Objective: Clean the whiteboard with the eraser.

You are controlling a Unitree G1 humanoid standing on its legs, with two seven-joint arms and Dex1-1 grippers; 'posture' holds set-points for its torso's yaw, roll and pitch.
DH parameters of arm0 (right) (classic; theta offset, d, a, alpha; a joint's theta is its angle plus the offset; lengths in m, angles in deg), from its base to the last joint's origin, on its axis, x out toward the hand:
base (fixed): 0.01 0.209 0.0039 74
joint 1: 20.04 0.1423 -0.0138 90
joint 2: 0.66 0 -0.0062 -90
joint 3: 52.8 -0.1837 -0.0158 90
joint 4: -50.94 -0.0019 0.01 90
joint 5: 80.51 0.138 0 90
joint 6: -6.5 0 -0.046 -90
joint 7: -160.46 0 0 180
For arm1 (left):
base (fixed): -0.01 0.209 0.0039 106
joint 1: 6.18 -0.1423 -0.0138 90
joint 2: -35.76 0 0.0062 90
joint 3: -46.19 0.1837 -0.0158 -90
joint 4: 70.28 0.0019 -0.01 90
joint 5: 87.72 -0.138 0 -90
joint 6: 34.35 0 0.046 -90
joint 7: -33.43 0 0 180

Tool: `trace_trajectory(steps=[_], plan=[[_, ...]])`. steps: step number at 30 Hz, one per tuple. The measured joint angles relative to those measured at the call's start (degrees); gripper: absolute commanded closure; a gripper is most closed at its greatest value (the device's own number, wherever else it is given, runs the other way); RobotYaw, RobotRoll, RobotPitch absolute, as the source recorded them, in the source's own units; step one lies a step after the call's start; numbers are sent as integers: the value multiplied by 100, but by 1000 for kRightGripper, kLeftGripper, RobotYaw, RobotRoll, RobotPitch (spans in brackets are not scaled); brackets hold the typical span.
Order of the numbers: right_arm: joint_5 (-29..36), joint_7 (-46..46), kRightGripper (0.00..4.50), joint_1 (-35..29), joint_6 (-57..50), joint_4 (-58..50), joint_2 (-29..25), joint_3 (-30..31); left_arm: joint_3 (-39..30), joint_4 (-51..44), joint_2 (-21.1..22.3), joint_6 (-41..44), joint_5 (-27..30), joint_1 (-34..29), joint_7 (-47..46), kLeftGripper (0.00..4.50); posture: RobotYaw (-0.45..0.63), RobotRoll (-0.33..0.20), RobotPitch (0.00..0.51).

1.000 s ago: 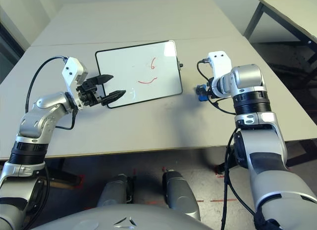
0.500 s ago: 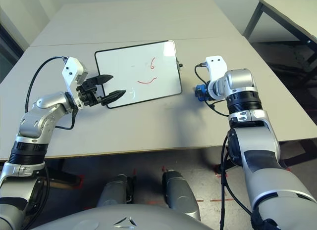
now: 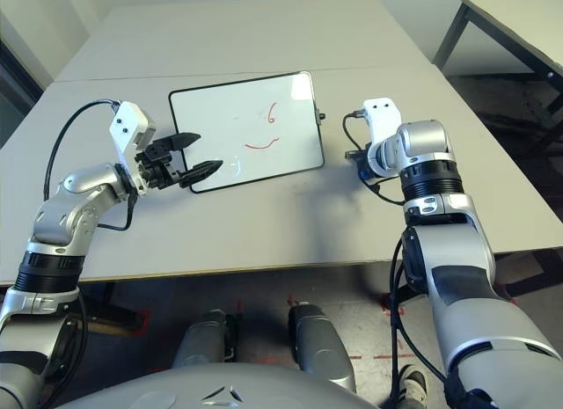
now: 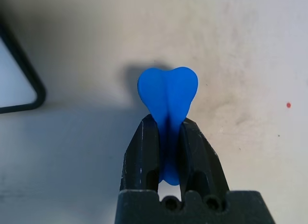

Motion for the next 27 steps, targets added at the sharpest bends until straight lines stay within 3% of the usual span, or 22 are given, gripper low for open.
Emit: trace_trajectory(steps=[6, 12, 17, 27], plan=[[-240, -1897, 4162, -34, 1070, -1925, -1235, 1892, -101, 34, 67, -3, 0, 43, 24, 0, -121, 0, 59], [-1117, -3225, 4162, 318, 2632, -2479, -1780, 3123, -118, 83, 166, -37, -4, 123, 101, 0, -117, 0, 55], [-1863, -3810, 4162, 729, 3606, -2486, -1667, 3523, -145, 88, 183, -72, -4, 170, 101, 0, -104, 0, 58], [-2857, -4146, 4162, 839, 4468, -1770, -730, 3867, -164, 65, 337, -124, -125, -39, 96, 0, -84, 0, 64]])
